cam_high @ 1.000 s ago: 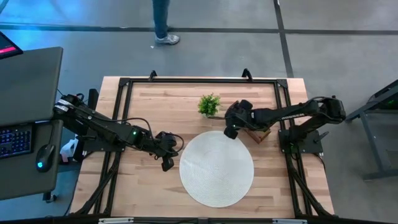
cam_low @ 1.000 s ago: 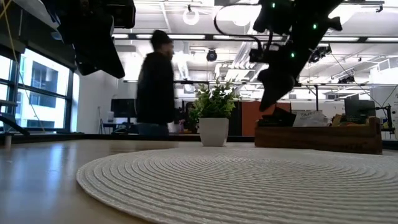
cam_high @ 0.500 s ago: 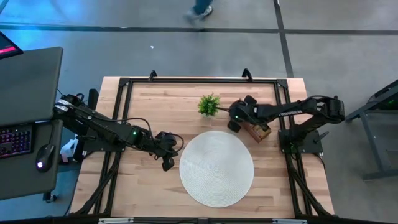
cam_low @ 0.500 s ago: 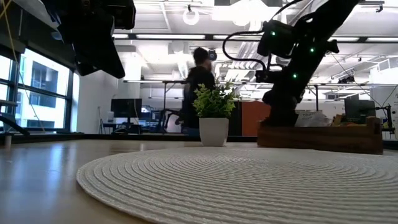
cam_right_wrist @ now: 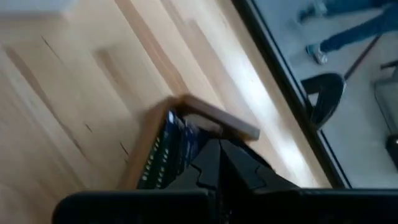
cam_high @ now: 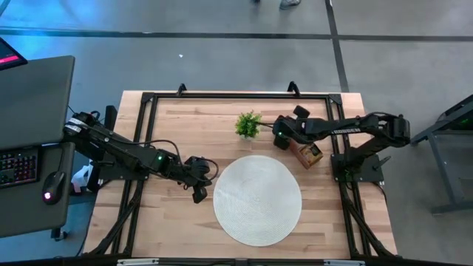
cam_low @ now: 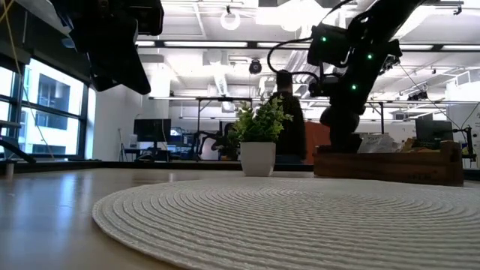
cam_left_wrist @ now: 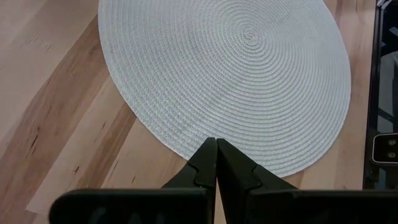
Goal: Pick & Place Tea
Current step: Adjust the black tea bags in the left section of the wooden organizer
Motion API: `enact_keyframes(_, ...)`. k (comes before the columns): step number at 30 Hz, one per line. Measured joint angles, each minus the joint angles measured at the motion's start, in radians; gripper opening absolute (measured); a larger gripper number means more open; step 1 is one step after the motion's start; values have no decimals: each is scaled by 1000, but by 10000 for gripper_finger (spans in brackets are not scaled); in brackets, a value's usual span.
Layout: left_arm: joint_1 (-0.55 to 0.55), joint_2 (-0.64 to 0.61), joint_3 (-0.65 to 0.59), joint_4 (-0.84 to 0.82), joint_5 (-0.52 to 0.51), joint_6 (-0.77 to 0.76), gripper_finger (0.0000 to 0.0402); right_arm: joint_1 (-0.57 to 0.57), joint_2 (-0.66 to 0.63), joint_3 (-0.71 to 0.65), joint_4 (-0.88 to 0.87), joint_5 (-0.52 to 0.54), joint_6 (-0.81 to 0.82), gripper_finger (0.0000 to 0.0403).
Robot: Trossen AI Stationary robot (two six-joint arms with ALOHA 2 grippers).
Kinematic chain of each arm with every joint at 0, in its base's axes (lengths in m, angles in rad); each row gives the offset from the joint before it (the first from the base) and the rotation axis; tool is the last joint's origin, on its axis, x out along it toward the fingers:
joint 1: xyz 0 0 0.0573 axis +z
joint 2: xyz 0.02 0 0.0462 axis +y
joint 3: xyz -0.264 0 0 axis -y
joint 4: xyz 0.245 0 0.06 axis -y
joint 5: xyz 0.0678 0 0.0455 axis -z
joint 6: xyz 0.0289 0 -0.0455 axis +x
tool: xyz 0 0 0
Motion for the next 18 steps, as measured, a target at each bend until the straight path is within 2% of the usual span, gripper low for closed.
enact_keyframes(3,0,0,0,0,0,0,5,10,-26,1,28,10,-23,4)
enact_keyframes(8,0,0,0,0,0,2,5,22,-130,2,26,104,-48,4)
enact_keyframes(10,0,0,0,0,0,2,5,21,-184,2,14,52,-16,2)
enact_keyframes(14,0,0,0,0,0,4,5,31,-267,2,-12,-198,11,4)
enact_keyframes(15,0,0,0,0,0,4,5,38,-274,2,-23,-227,18,6)
enact_keyframes(18,0,0,0,0,0,4,5,59,-275,-12,-30,-195,37,8)
